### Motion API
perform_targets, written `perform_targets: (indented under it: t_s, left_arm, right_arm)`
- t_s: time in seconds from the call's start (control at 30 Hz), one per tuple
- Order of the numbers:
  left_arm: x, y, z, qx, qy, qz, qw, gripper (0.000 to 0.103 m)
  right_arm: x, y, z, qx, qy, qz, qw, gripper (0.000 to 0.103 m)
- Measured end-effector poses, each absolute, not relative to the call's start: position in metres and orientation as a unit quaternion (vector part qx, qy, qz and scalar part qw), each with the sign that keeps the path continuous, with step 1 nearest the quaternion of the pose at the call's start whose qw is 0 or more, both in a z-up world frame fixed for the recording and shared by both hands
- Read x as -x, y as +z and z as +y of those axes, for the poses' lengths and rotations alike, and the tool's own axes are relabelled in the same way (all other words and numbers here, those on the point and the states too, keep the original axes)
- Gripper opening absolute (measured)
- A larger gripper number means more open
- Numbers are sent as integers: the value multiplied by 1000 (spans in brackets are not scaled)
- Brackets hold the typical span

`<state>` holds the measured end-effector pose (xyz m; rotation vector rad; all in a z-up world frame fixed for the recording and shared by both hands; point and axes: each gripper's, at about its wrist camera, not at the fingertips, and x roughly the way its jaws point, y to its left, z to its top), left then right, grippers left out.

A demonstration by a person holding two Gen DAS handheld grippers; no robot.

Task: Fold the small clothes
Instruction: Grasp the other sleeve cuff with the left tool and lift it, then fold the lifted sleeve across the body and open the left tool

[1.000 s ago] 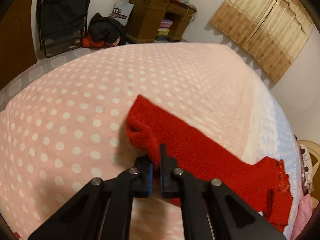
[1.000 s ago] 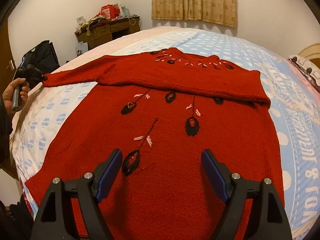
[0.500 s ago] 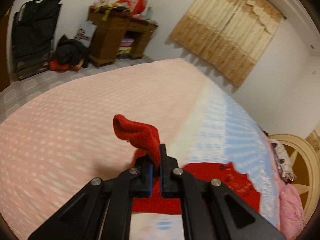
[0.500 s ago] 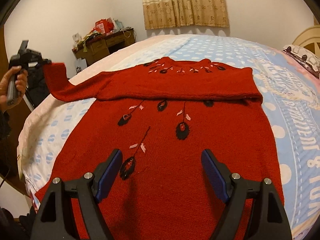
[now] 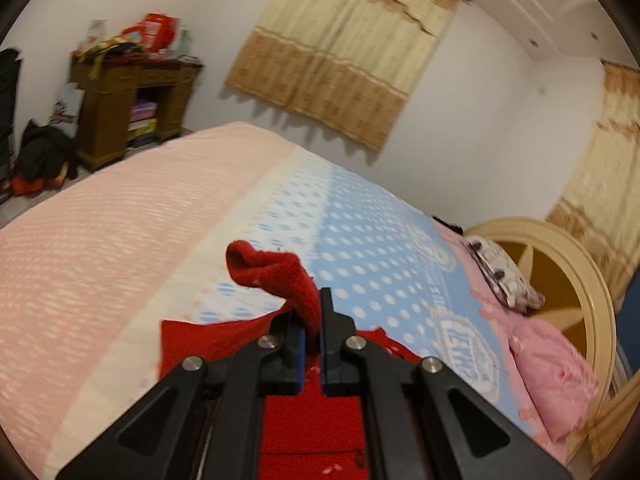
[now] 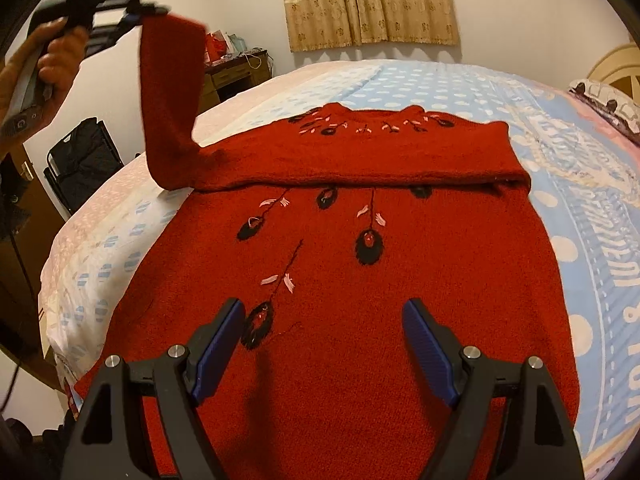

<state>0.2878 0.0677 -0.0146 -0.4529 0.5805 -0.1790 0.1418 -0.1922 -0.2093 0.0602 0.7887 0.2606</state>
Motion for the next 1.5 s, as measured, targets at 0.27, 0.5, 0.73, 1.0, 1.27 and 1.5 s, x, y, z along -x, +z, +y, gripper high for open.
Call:
perform_targets:
  t_s: [0.27, 0.5, 0.73, 1.0, 1.27, 1.5]
  left_arm:
    - [-302, -47, -14, 167, -115, 323, 925, 4]
    - [-310, -90, -101, 44, -98, 351, 930, 7]
    - [-292, -104, -118, -68, -67, 325, 941, 74]
    - [-251, -117, -29, -111, 3, 296, 949, 94]
    - [-242, -176, 45, -77, 47, 355, 930, 94]
    - [-247, -188, 51, -24, 33, 363, 931, 95]
  right_arm:
    - [-144, -214, -198, -48, 125, 393, 910, 81]
    - [-147, -217, -198, -54, 127, 401, 906, 81]
    - [-148, -217, -200, -62, 130, 402, 904, 82]
    - [-149, -216, -208, -93, 145, 404, 898, 82]
    - [-165, -173, -218, -105, 153, 430, 884, 82]
    - [-217, -116, -197, -38, 122, 421, 898, 81]
